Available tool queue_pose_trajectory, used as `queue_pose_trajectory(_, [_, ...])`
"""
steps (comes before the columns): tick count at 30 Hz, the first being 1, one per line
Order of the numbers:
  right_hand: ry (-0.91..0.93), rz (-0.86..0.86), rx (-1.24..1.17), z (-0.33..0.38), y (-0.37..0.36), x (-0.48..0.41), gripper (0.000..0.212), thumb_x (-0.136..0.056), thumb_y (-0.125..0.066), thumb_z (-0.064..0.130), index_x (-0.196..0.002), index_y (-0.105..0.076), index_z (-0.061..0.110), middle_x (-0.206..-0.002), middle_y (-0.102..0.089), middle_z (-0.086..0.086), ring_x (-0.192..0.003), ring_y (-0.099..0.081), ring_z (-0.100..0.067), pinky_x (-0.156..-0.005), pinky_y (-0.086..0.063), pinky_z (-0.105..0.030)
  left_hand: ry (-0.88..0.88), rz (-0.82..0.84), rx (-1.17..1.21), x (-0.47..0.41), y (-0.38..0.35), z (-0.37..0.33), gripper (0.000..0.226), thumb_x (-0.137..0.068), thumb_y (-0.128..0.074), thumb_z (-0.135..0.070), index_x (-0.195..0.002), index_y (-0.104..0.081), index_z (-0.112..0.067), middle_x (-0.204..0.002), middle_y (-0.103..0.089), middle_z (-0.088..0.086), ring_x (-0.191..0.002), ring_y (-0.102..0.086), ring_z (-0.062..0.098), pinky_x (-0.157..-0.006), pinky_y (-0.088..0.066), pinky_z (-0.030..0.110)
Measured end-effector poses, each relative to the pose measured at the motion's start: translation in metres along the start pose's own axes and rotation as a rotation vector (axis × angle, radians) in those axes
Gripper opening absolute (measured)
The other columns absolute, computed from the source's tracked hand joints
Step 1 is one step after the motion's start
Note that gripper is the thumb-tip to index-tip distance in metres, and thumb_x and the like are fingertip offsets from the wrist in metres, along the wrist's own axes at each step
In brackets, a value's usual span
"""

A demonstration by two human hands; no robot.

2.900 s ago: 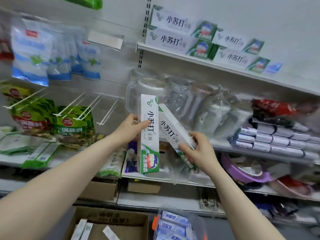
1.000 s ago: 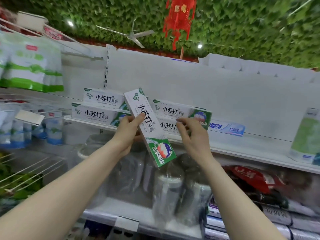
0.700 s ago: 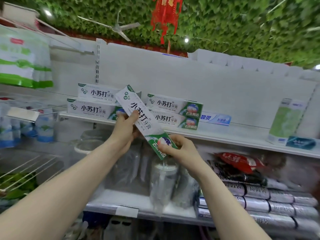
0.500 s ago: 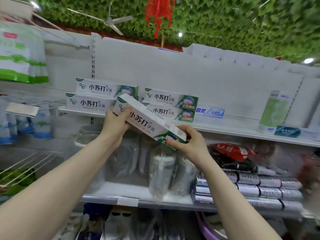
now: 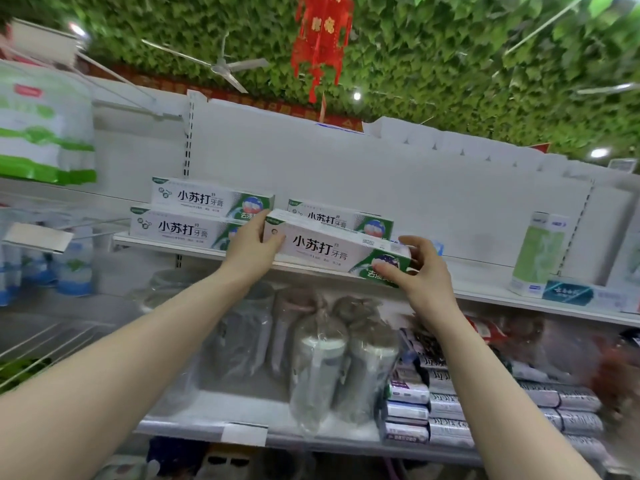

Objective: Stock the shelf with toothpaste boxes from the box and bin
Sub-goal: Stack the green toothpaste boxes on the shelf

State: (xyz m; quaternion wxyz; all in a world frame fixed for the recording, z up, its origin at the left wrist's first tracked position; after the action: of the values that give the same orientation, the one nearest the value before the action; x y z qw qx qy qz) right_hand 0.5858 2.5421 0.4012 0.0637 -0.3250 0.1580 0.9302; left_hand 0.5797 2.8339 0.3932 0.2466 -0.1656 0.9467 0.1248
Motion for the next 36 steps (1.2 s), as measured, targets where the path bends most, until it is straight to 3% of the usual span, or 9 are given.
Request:
queue_pose_trajectory(6, [0.039, -0.069, -0.008, -0.004, -0.001, -0.047, 0.060, -0.073, -0.086, 0.024, -0.120, -0.049, 0.028, -0.108, -0.063, 0.004, -0.092, -0.066, -0.010, -0.082, -0.058, -0.034, 0.040, 0.053, -0.105, -0.046, -0.026, -0.007, 0.069, -0.089, -0.059, -0.030, -0.149, -0.024, -0.025, -0.141, -0.049, 0.002, -0.124, -0.049, 0.021, -0.107, -0.039, 0.043])
queue_pose_trajectory(9, [0.047, -0.089, -0.017, -0.008, -0.008, -0.065, 0.058, -0.077, -0.083, 0.017, -0.123, -0.047, 0.022, -0.105, -0.062, 0.001, -0.073, -0.062, 0.008, -0.061, -0.050, -0.011, 0.065, 0.039, -0.094, -0.068, -0.036, -0.005, 0.068, -0.096, -0.054, -0.019, -0.153, -0.015, -0.018, -0.129, -0.046, -0.001, -0.104, -0.046, 0.014, -0.083, -0.040, 0.027])
queue_pose_trajectory(13, [0.033, -0.099, 0.014, -0.024, -0.018, -0.084, 0.059, -0.080, -0.080, 0.011, -0.127, -0.045, 0.017, -0.106, -0.057, 0.002, -0.071, -0.062, 0.011, -0.053, -0.046, -0.007, 0.084, 0.022, -0.143, -0.090, -0.046, 0.007, 0.066, -0.098, -0.051, -0.017, -0.152, -0.013, -0.018, -0.104, -0.046, -0.007, -0.074, -0.047, 0.006, -0.055, -0.039, 0.019])
queue_pose_trajectory(18, [0.018, -0.148, 0.088, -0.042, -0.021, -0.096, 0.065, -0.082, -0.079, 0.023, -0.137, -0.043, 0.019, -0.122, -0.050, 0.001, -0.080, -0.060, 0.004, -0.063, -0.044, -0.005, 0.021, -0.008, -0.336, -0.101, -0.053, 0.015, 0.061, -0.097, -0.050, -0.011, -0.149, -0.017, -0.015, -0.130, -0.048, 0.017, -0.102, -0.056, 0.028, -0.078, -0.049, 0.035])
queue_pose_trajectory(21, [-0.023, -0.114, 0.102, -0.051, -0.026, -0.105, 0.058, -0.091, -0.069, 0.017, -0.142, -0.042, 0.011, -0.113, -0.055, 0.000, -0.064, -0.055, 0.024, -0.053, -0.037, 0.003, 0.009, -0.011, -0.368, -0.105, -0.056, 0.019, 0.062, -0.096, -0.046, -0.002, -0.149, -0.018, -0.019, -0.118, -0.056, 0.016, -0.092, -0.060, 0.027, -0.078, -0.053, 0.041])
queue_pose_trajectory(23, [-0.032, -0.115, 0.142, -0.054, -0.028, -0.112, 0.055, -0.092, -0.067, 0.019, -0.142, -0.044, 0.012, -0.112, -0.058, -0.001, -0.069, -0.060, 0.019, -0.054, -0.035, 0.004, 0.004, -0.015, -0.364, -0.107, -0.056, 0.021, 0.062, -0.096, -0.046, 0.000, -0.148, -0.021, -0.022, -0.109, -0.057, 0.008, -0.082, -0.059, 0.021, -0.070, -0.055, 0.040])
queue_pose_trajectory(27, [-0.056, -0.102, 0.202, -0.065, -0.031, -0.129, 0.054, -0.092, -0.067, 0.020, -0.141, -0.045, 0.014, -0.118, -0.063, -0.002, -0.080, -0.062, 0.003, -0.063, -0.040, -0.001, -0.027, -0.018, -0.430, -0.113, -0.060, 0.020, 0.059, -0.096, -0.050, -0.003, -0.147, -0.027, -0.022, -0.121, -0.055, 0.012, -0.095, -0.055, 0.024, -0.079, -0.048, 0.036])
queue_pose_trajectory(31, [-0.056, -0.089, 0.233, -0.074, -0.031, -0.144, 0.048, -0.089, -0.070, 0.024, -0.132, -0.050, 0.020, -0.108, -0.065, 0.003, -0.103, -0.063, -0.020, -0.090, -0.051, -0.037, -0.059, -0.002, -0.448, -0.119, -0.065, 0.018, 0.056, -0.095, -0.051, -0.003, -0.144, -0.032, -0.024, -0.122, -0.057, 0.010, -0.094, -0.050, 0.017, -0.078, -0.043, 0.032])
queue_pose_trajectory(36, [-0.078, 0.015, 0.173, -0.079, -0.036, -0.150, 0.067, -0.088, -0.071, 0.023, -0.143, -0.033, 0.024, -0.104, -0.063, 0.005, -0.093, -0.063, -0.015, -0.079, -0.051, -0.030, 0.015, 0.051, -0.318, -0.126, -0.069, 0.024, 0.087, -0.086, -0.051, 0.000, -0.151, -0.001, -0.030, -0.145, -0.037, 0.010, -0.083, -0.055, 0.017, -0.048, -0.045, 0.019])
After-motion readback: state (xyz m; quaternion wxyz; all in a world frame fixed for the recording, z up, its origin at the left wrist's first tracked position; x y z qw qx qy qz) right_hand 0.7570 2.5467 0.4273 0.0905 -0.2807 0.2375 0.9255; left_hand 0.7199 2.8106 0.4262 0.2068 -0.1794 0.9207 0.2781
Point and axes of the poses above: each hand's wrist, its own x-axis away from the middle knuckle, its own y-axis out of the back of the hand, z = x × y, the point moved 8 cm from there along -x, towards the middle knuckle
